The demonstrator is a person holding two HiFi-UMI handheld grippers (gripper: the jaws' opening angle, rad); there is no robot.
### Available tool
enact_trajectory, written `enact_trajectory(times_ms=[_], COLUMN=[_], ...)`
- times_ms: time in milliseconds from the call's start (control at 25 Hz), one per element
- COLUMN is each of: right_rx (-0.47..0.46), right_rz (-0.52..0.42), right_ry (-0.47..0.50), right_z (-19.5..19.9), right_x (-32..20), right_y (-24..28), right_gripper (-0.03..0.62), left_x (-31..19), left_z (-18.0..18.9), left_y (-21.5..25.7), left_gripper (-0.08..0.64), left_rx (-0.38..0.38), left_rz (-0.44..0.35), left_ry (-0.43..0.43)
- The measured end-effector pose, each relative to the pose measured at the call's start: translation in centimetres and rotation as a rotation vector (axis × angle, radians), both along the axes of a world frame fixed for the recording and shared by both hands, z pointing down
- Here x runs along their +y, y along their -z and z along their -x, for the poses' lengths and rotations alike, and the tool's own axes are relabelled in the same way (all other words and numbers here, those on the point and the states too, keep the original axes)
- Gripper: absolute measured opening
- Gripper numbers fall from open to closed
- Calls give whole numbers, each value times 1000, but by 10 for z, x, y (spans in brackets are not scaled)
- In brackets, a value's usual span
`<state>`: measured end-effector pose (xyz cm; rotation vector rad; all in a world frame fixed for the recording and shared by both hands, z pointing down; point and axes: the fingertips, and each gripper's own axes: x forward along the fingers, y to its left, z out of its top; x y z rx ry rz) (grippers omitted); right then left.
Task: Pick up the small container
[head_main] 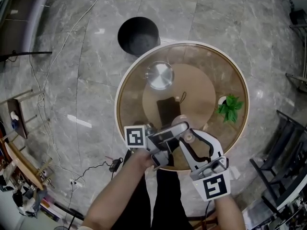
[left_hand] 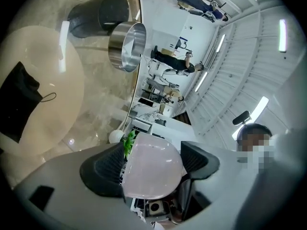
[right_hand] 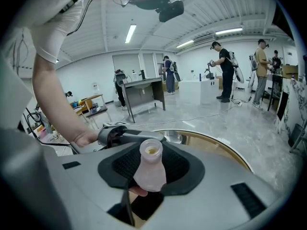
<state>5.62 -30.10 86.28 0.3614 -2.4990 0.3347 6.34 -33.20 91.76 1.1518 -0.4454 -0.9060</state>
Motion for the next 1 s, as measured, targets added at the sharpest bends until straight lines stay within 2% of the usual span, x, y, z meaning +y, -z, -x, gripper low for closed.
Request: enact_trajectory(times_ms=[440, 800, 1000], right_rx=[-32, -95, -111], right_rz=[-33, -55, -69], right_ry=[-6, 42, 60], right_z=[-5, -12, -24], right_x=[2, 9, 19], right_y=[58, 134, 178], right_gripper=[150, 150, 150], left_x=[4, 12, 22], left_z=[-9, -18, -30], left_y=[58, 133, 177], left_gripper=[351, 349, 348], left_rx=[32, 62, 56], left_rz=[-21, -3, -9], left_ry=[-29, 33, 36])
